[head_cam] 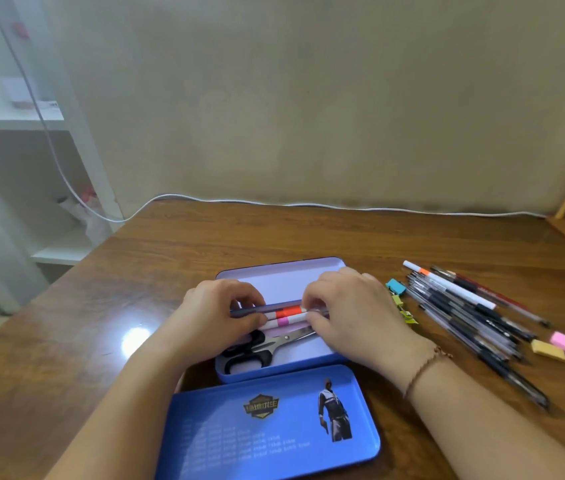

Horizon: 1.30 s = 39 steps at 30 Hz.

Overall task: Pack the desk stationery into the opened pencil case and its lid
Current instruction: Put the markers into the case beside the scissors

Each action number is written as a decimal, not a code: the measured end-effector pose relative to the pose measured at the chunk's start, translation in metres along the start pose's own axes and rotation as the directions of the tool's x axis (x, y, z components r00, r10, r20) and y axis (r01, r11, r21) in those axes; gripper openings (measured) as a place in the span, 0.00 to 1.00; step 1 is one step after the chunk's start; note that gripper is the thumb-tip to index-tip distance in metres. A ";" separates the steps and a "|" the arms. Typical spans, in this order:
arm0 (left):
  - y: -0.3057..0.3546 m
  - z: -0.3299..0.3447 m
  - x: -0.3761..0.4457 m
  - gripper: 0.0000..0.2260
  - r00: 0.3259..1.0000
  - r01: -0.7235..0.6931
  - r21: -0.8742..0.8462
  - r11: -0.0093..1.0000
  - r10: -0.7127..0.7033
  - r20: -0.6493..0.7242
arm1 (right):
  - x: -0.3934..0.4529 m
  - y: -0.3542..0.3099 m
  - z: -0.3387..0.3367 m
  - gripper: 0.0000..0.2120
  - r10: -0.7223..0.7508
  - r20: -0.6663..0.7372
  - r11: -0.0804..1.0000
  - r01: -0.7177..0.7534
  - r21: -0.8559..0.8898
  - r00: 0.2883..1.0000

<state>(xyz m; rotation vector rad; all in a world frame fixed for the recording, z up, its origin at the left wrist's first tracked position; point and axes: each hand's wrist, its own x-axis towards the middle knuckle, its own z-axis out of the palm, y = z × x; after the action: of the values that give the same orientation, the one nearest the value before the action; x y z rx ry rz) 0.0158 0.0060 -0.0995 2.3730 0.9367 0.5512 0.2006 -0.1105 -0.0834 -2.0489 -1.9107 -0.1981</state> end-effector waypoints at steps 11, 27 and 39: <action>0.003 0.000 0.000 0.04 1.000 -0.026 0.026 0.999 0.026 0.011 | -0.058 0.099 -0.070 0.03 0.615 -0.090 0.766 -0.621 -0.170 0.783; 0.002 -0.001 -0.004 0.08 0.998 -0.059 0.087 0.994 0.059 0.009 | -0.061 0.132 -0.052 0.08 0.789 -0.061 0.579 -0.773 -0.259 0.611; 0.005 -0.001 -0.007 0.15 0.974 -0.227 0.107 0.968 0.225 0.030 | -0.063 0.135 -0.051 0.04 0.818 -0.010 0.570 -0.813 -0.120 0.575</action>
<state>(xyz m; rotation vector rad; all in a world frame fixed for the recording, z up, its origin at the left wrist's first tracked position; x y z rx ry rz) 0.0133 -0.0019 -0.0969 2.5991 0.7088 0.5763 0.3343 -0.1929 -0.0757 -2.7906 -0.7678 -0.0169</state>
